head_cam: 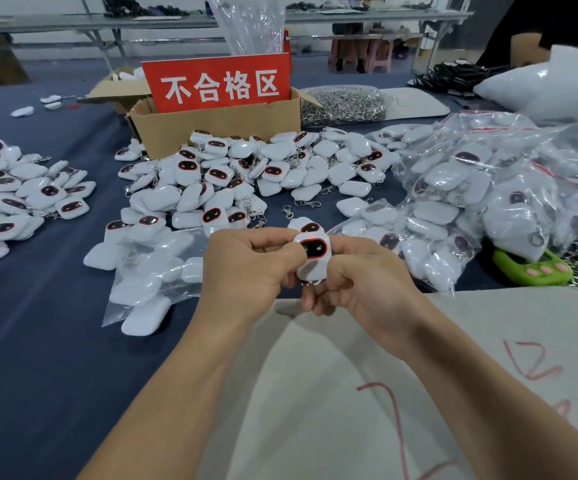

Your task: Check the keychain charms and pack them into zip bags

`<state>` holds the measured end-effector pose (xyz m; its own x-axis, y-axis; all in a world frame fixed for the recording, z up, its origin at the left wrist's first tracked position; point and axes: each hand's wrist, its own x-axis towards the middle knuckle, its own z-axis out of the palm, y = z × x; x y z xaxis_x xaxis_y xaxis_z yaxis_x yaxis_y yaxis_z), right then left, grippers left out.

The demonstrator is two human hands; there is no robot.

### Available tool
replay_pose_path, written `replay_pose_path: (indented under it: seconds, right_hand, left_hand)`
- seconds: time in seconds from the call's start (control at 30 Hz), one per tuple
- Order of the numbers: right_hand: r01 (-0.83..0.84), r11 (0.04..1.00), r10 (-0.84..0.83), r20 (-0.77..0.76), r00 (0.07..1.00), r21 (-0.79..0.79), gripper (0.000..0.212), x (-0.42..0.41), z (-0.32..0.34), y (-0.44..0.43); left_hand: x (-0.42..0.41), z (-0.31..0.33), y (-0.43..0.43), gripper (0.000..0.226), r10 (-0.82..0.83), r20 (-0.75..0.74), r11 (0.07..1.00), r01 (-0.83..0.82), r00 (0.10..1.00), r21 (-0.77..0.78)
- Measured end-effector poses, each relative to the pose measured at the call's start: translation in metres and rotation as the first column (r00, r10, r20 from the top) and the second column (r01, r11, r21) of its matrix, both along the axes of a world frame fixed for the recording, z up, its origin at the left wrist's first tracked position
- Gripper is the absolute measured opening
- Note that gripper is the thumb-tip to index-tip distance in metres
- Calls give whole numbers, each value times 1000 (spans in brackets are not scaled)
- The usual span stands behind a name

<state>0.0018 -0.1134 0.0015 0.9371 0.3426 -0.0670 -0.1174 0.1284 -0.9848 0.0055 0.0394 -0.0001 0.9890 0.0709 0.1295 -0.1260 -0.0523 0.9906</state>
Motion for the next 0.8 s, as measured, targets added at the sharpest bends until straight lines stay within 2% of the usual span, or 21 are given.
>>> replay_pose_path:
  seconds: [0.17, 0.3, 0.37, 0.63, 0.8]
  right_hand:
    - [-11, 999, 11, 0, 1000, 52, 37, -1, 3, 2]
    - [-62, 992, 62, 5, 998, 114, 19, -2, 6, -2]
    - [-62, 990, 62, 4, 998, 125, 15, -1, 6, -4]
    - [-4, 998, 0, 69, 998, 59, 13, -1, 4, 0]
    - [34, 998, -38, 102, 994, 45, 22, -1, 3, 2]
  left_hand:
    - [-1, 3, 1, 12, -52, -11, 998, 52, 999, -37]
    - [-1, 6, 2, 10, -51, -33, 998, 50, 998, -23]
    - [-1, 5, 3, 17, -55, -43, 998, 54, 998, -23]
    - [-2, 7, 4, 20, -91, -5, 996, 91, 996, -28]
    - [-2, 7, 3, 20, -78, 25, 996, 79, 997, -50]
